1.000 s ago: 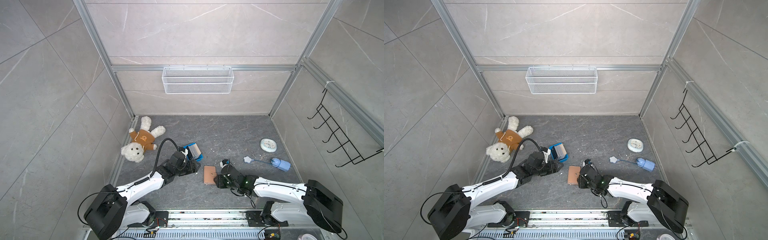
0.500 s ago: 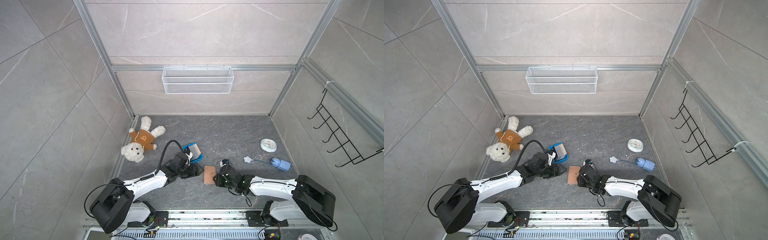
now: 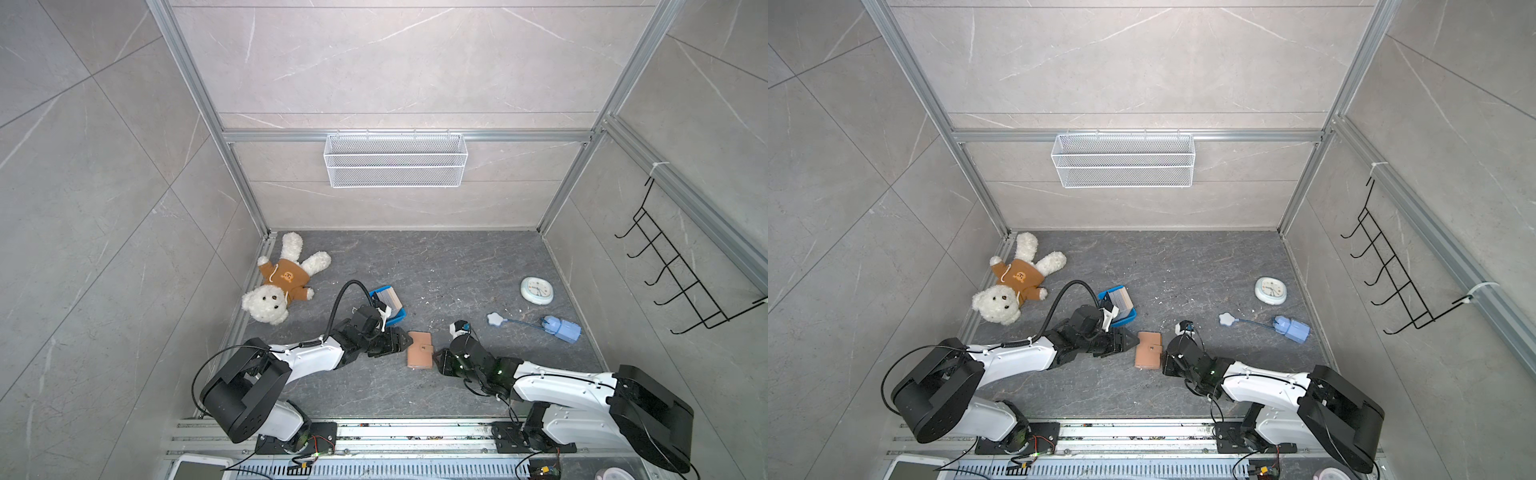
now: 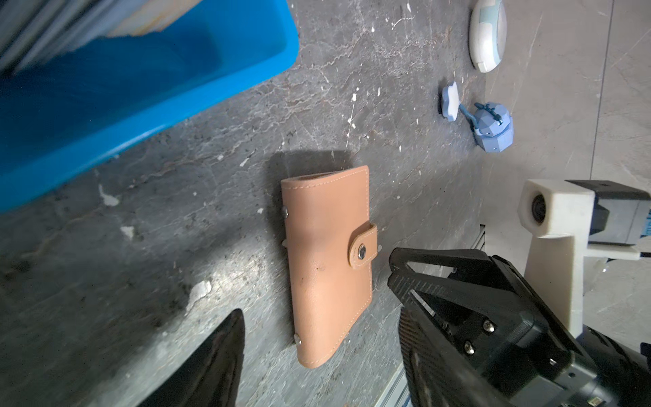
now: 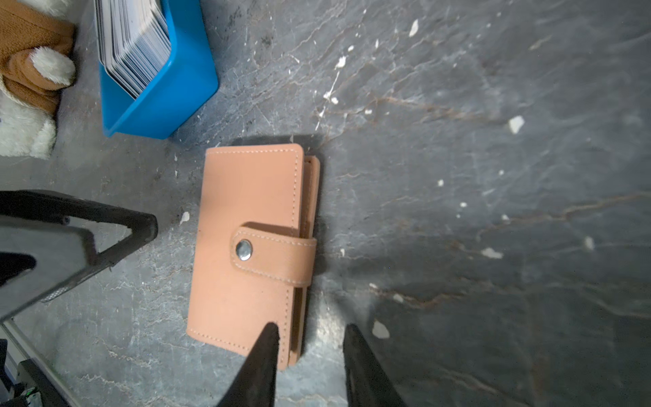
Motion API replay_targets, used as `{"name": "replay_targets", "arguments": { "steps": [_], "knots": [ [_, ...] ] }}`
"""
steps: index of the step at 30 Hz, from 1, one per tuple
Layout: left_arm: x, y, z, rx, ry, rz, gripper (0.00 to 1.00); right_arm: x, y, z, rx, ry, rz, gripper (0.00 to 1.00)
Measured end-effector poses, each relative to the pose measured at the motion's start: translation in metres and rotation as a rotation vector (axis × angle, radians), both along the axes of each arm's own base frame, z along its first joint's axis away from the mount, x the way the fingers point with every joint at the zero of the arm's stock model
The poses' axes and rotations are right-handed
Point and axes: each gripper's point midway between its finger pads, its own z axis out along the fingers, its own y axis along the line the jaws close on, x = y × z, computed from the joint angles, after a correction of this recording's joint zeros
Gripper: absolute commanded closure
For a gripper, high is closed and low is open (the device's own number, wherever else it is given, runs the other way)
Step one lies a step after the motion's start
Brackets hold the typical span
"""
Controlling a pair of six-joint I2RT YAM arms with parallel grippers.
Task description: Put the credit cards into the card holder
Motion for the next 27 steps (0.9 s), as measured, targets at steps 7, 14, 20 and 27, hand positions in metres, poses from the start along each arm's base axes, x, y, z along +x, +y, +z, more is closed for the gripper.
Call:
{"name": "replay_targets", "arguments": {
  "steps": [7, 14, 20, 27],
  "knots": [
    [0.004, -0.002, -0.006, -0.006, 0.006, 0.003, 0.33, 0.003, -0.001, -0.008, -0.044, 0.020, -0.010, 0.68],
    [0.009, 0.002, -0.007, -0.033, 0.048, 0.021, 0.36, 0.012, -0.008, -0.011, -0.056, 0.028, -0.042, 0.70],
    [0.012, 0.005, -0.003, -0.045, 0.051, 0.041, 0.37, 0.013, -0.007, -0.001, -0.050, 0.000, -0.024, 0.70],
    [0.011, 0.013, -0.002, -0.071, 0.079, 0.057, 0.37, 0.019, -0.007, 0.030, -0.042, -0.050, -0.021, 0.72]
  ]
}}
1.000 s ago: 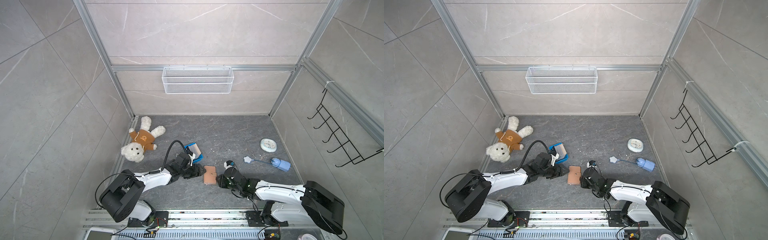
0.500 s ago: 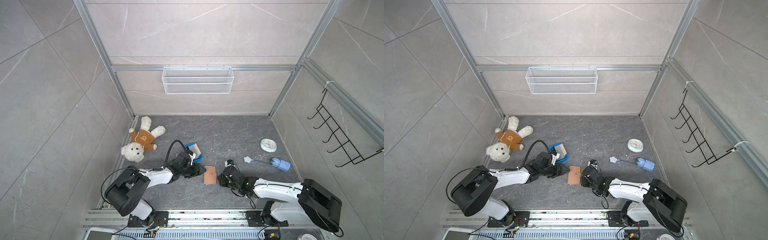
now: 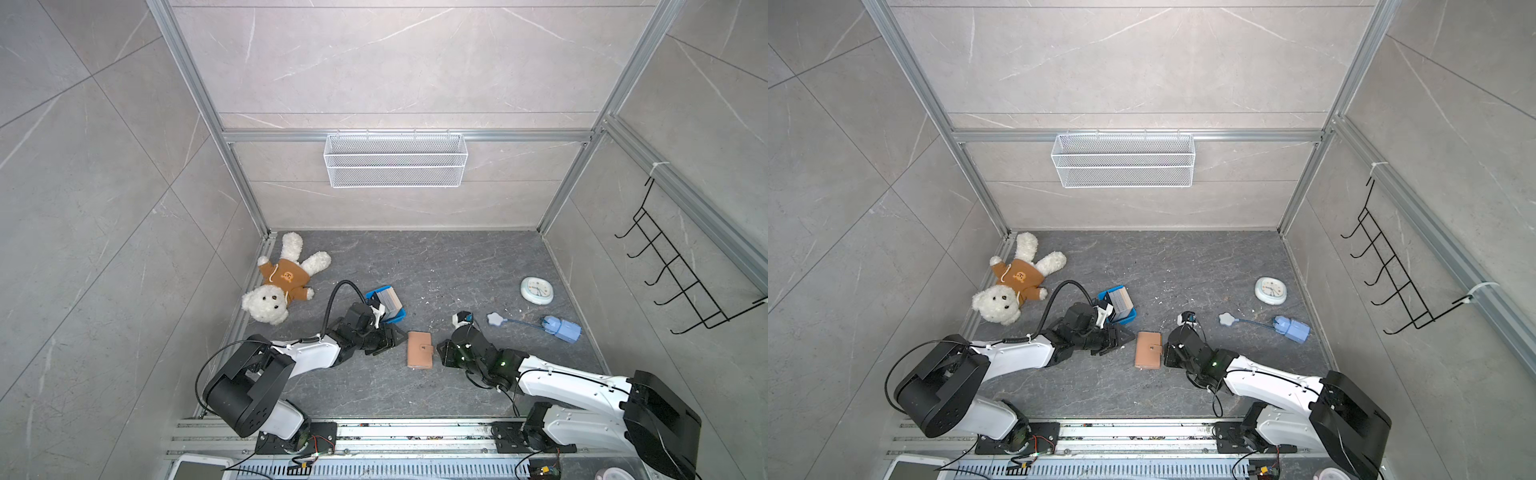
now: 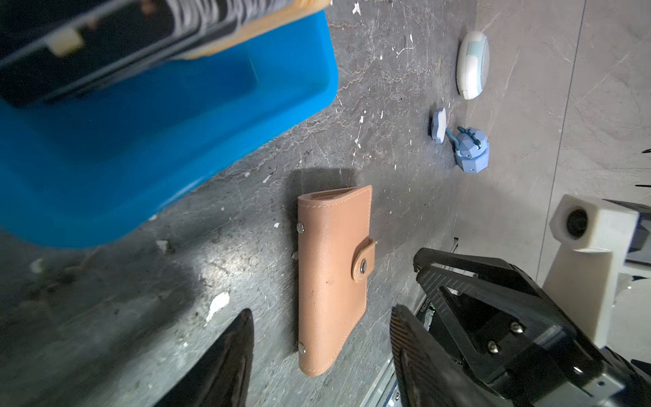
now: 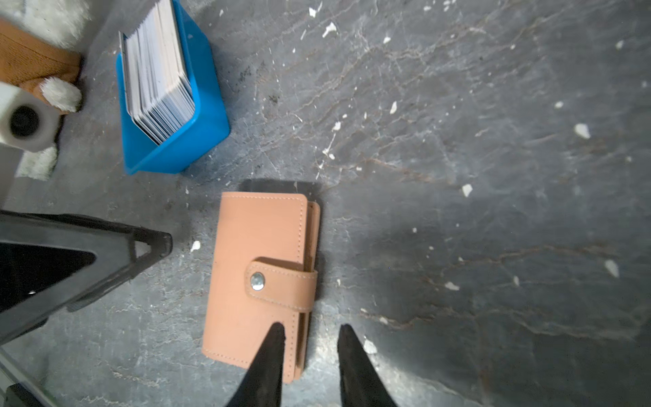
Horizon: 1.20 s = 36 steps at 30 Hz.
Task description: Put the credit cards into the card holder
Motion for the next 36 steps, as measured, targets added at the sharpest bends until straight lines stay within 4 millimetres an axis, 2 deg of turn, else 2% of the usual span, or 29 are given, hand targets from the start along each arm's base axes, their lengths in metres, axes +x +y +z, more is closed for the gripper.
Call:
{"name": "replay_targets", "arguments": {
  "steps": [5, 9, 17, 23, 30, 36],
  "knots": [
    [-0.004, -0.002, 0.003, -0.028, 0.021, -0.020, 0.37, -0.003, 0.000, 0.000, -0.012, 0.035, 0.005, 0.76],
    [-0.006, -0.004, 0.004, -0.045, 0.046, -0.025, 0.37, 0.001, 0.009, -0.003, -0.005, 0.074, 0.013, 0.76],
    [-0.013, -0.007, -0.011, -0.033, 0.119, -0.036, 0.37, 0.006, 0.015, -0.020, -0.008, 0.151, 0.017, 0.75],
    [-0.017, -0.019, -0.019, -0.022, 0.138, -0.065, 0.37, 0.011, 0.017, -0.030, 0.005, 0.181, 0.014, 0.76],
    [-0.020, -0.025, -0.023, -0.020, 0.144, -0.080, 0.38, 0.016, 0.023, -0.033, 0.041, 0.187, 0.024, 0.78],
    [-0.016, -0.031, -0.024, -0.045, 0.139, -0.076, 0.40, 0.016, 0.020, -0.036, 0.039, 0.189, 0.017, 0.82]
  ]
}}
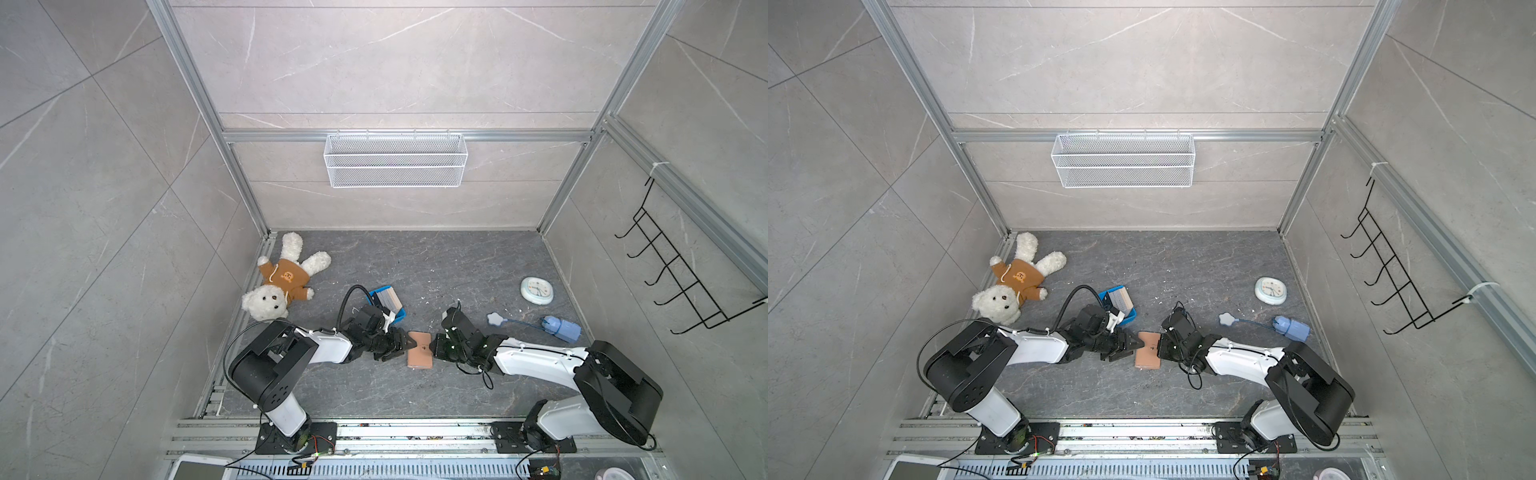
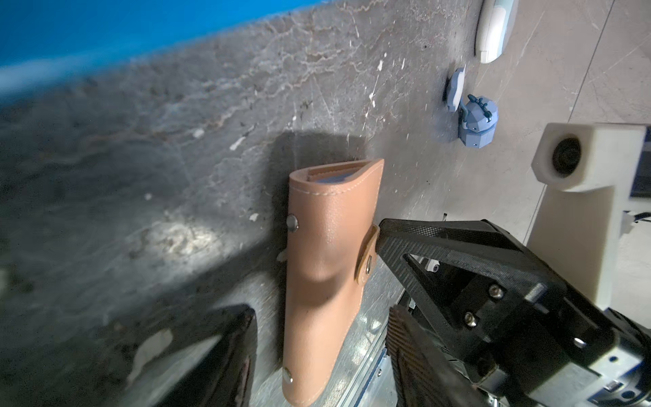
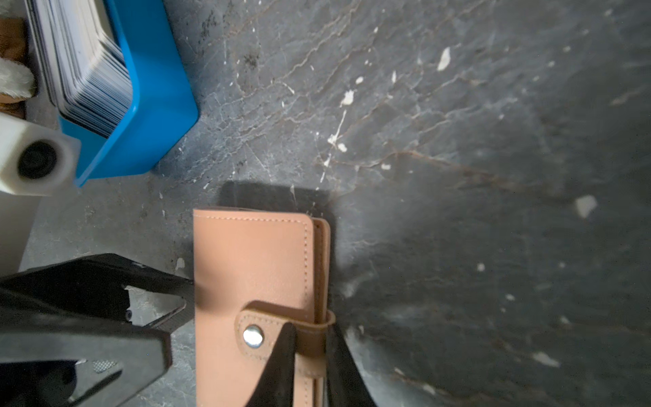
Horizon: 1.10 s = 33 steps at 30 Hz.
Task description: Put the credit cards into the card holder
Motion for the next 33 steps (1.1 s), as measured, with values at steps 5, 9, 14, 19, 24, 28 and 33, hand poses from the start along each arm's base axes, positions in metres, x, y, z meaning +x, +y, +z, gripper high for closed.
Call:
{"name": "replay_targets", "arguments": {
  "steps": [5, 9, 14, 19, 24, 28, 33],
  "knots": [
    [0.002, -0.005, 0.000, -0.026, 0.004, 0.001, 0.43, -0.002, -0.002, -0.003, -0.005, 0.005, -0.001, 0.83],
    [0.005, -0.009, 0.003, -0.053, 0.000, 0.005, 0.46, -0.003, -0.004, -0.006, -0.005, 0.004, -0.002, 0.84],
    [0.010, -0.014, 0.010, -0.088, -0.017, 0.013, 0.49, -0.004, -0.006, -0.008, -0.005, 0.002, -0.009, 0.84],
    [0.012, -0.017, 0.015, -0.110, -0.023, 0.021, 0.57, -0.004, -0.007, -0.009, -0.004, 0.001, -0.013, 0.85],
    [0.013, -0.018, 0.016, -0.117, -0.022, 0.024, 0.67, -0.004, -0.008, -0.009, -0.004, -0.004, -0.014, 0.85],
    [0.013, -0.018, 0.017, -0.119, -0.021, 0.024, 0.70, -0.005, -0.008, -0.009, -0.002, -0.005, -0.014, 0.85],
    [0.014, -0.021, 0.016, -0.118, -0.021, 0.021, 0.75, -0.005, -0.009, -0.009, -0.002, -0.006, -0.015, 0.85]
  ]
}}
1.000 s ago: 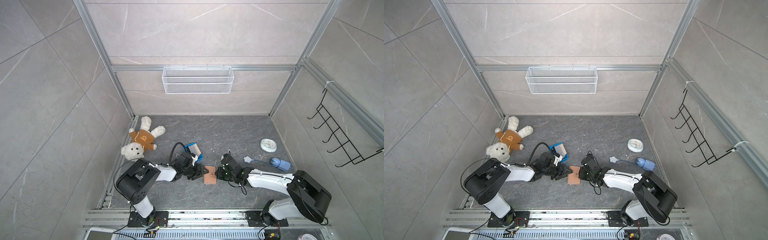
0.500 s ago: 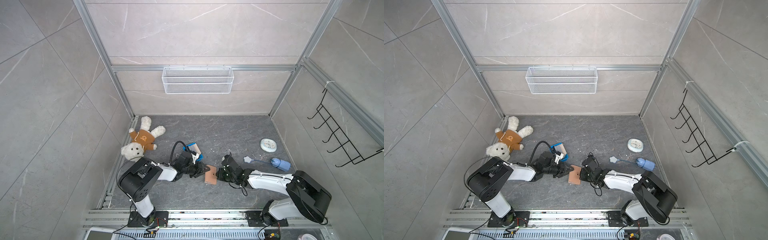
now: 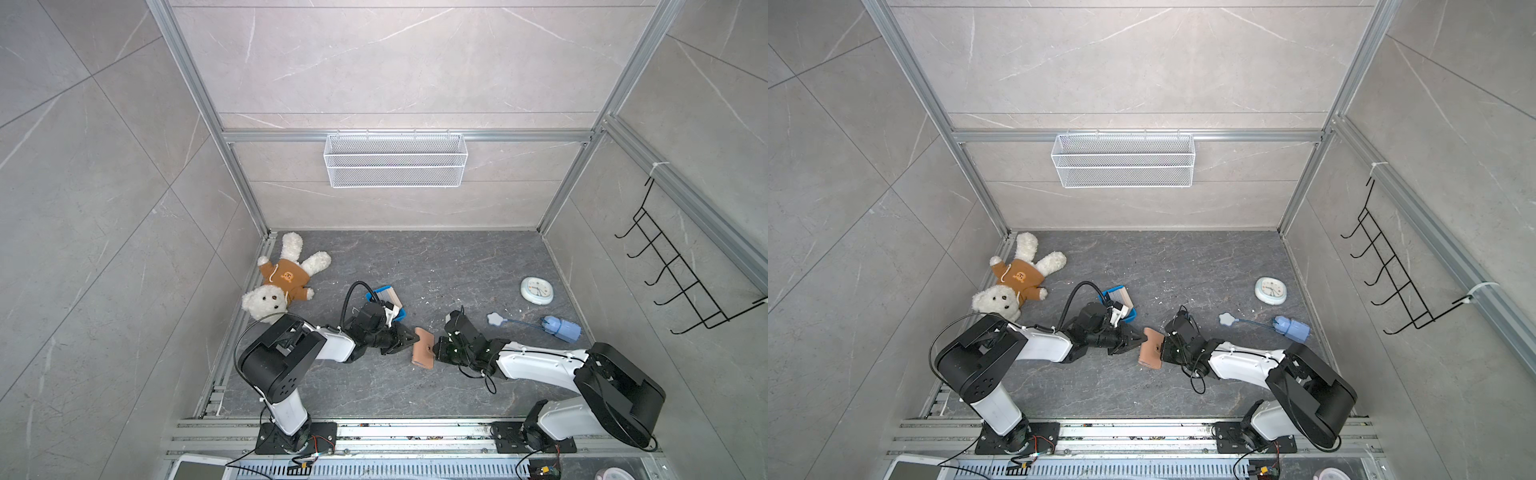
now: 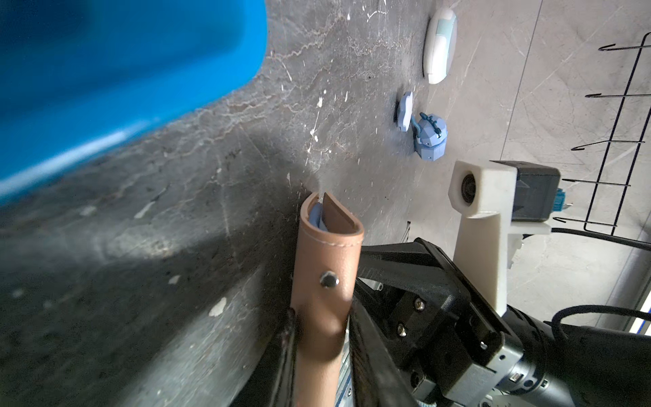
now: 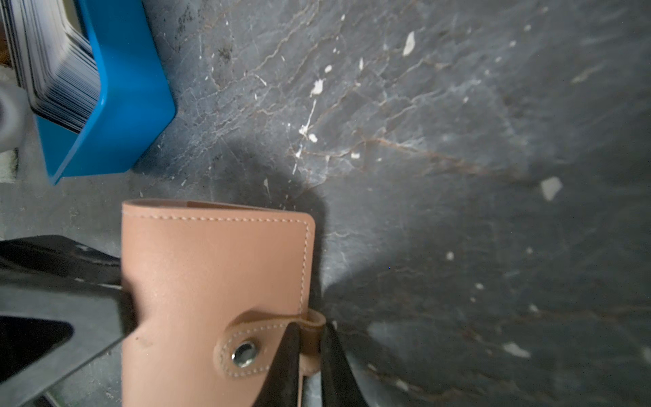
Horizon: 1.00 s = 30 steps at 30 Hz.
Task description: Put the credit cards into the card holder
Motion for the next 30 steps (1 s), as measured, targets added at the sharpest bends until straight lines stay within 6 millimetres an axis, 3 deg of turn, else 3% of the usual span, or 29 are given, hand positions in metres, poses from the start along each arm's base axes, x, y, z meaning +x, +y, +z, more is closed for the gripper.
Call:
{"name": "replay_targets", "arguments": {
  "steps": [15, 20, 25, 30],
  "knots": [
    [0.000, -0.008, 0.004, -0.002, -0.010, -0.015, 0.79, -0.001, -0.002, 0.001, 0.006, -0.006, -0.001, 0.85],
    [-0.002, -0.008, 0.001, 0.013, -0.014, -0.020, 0.86, -0.002, -0.002, 0.004, 0.011, -0.011, -0.001, 0.85],
    [-0.008, -0.006, -0.005, 0.065, -0.032, -0.026, 0.94, -0.002, -0.002, 0.018, 0.038, -0.035, 0.002, 0.82],
    [-0.011, -0.003, 0.003, 0.103, -0.083, -0.023, 0.98, -0.006, -0.005, 0.030, 0.042, -0.053, 0.012, 0.80]
  ]
}}
